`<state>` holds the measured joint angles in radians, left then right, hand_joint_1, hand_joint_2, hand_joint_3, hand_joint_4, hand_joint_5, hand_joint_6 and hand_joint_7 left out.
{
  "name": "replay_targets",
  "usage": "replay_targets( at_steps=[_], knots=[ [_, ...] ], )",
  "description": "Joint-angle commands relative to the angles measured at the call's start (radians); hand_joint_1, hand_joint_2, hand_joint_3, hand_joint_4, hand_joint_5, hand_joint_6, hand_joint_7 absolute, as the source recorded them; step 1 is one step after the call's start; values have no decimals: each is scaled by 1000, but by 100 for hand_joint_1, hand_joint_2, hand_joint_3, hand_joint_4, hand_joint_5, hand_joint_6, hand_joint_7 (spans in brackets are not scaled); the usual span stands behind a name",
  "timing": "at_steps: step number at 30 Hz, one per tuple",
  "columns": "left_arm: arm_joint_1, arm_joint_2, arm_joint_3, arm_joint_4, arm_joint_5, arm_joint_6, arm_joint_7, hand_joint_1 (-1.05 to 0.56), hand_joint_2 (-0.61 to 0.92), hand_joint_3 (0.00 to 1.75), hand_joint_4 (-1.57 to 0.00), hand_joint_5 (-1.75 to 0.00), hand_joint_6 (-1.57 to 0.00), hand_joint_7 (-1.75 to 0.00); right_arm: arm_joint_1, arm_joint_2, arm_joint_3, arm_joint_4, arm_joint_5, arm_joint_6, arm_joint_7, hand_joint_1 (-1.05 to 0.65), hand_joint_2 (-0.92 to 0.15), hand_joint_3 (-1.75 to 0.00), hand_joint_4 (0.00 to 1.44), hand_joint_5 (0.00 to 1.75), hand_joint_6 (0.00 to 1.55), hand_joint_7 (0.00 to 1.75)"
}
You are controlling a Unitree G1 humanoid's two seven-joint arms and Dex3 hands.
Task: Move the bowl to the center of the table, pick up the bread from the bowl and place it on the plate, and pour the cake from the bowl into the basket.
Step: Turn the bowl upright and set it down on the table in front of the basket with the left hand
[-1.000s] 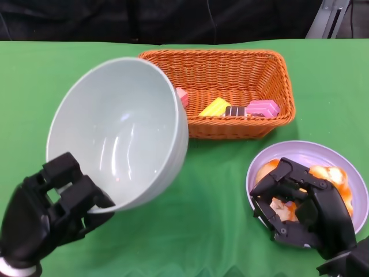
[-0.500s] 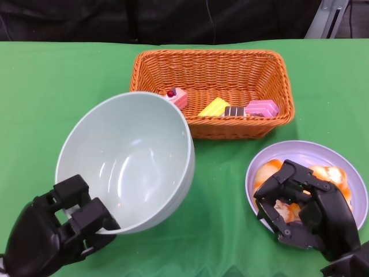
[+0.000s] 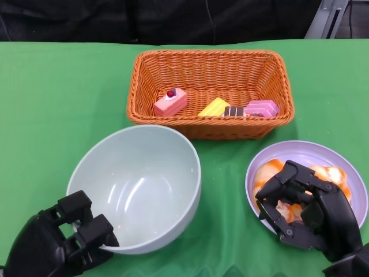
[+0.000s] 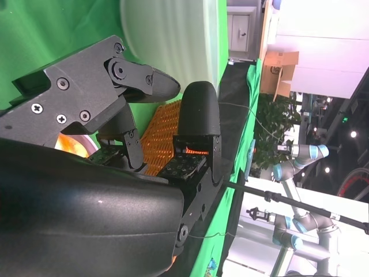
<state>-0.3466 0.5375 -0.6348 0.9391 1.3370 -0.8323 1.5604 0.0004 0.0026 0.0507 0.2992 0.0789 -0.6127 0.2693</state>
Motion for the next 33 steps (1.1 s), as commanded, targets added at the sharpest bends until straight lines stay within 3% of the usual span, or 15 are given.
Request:
replay_targets(
  at_steps=[1,22,26,32,33],
  knots=[
    [-19,6,-19,24,-3,12,54,-5,91,18,-64,-175,-49,-174,7,-13,-14,-4,15,-2,-2,-11,-65,-74,67,157,65,124],
    [-85,-32,-159,157,-18,75,54,-9,90,10,-57,-175,-45,-175,15,-9,-11,-20,14,7,-15,-13,-63,-78,68,156,65,126],
    [-101,-35,-196,180,-21,83,54,-12,92,5,-56,-175,-55,-153,11,-9,-10,-11,16,-3,-12,-12,-63,-78,67,156,64,126],
    [-110,-36,-223,190,-34,83,54,-13,92,5,-55,-175,-56,-149,10,-8,-10,-10,15,-4,-13,-12,-63,-78,66,157,64,126],
    [-113,-36,-230,199,-38,77,50,-15,92,4,-57,-168,-57,-140,9,-7,-11,-9,14,-2,-15,-12,-63,-78,66,157,64,126]
  ],
)
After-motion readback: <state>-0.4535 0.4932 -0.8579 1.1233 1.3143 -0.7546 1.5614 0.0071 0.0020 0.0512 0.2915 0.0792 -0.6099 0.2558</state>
